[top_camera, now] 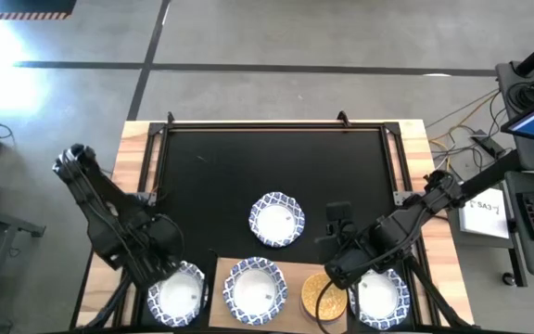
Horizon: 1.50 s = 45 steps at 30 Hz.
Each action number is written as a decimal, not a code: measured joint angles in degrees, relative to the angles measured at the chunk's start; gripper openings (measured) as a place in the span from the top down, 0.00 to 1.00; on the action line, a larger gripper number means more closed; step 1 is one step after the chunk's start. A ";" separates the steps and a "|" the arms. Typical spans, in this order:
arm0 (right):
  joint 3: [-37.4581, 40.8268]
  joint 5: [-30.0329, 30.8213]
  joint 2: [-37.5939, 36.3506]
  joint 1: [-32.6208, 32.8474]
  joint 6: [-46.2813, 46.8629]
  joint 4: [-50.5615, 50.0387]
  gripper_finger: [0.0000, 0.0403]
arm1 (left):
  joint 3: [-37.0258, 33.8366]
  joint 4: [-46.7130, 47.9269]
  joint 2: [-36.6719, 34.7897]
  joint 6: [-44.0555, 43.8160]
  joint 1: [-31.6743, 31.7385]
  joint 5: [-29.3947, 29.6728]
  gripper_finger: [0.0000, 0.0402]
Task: Place and stack bowls onto a shelf
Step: Stack the large white bowl on top of the large white bowl on the shelf
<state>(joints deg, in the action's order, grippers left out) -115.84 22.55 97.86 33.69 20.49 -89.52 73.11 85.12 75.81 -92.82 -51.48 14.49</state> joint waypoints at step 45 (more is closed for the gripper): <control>3.16 -0.40 0.02 0.02 -0.68 -0.17 0.69 | -30.61 -38.82 5.07 -2.44 -0.57 -17.00 0.70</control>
<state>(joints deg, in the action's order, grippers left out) -112.68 22.15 97.89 33.71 19.81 -89.69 42.50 46.30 80.88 -95.26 -52.05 -2.50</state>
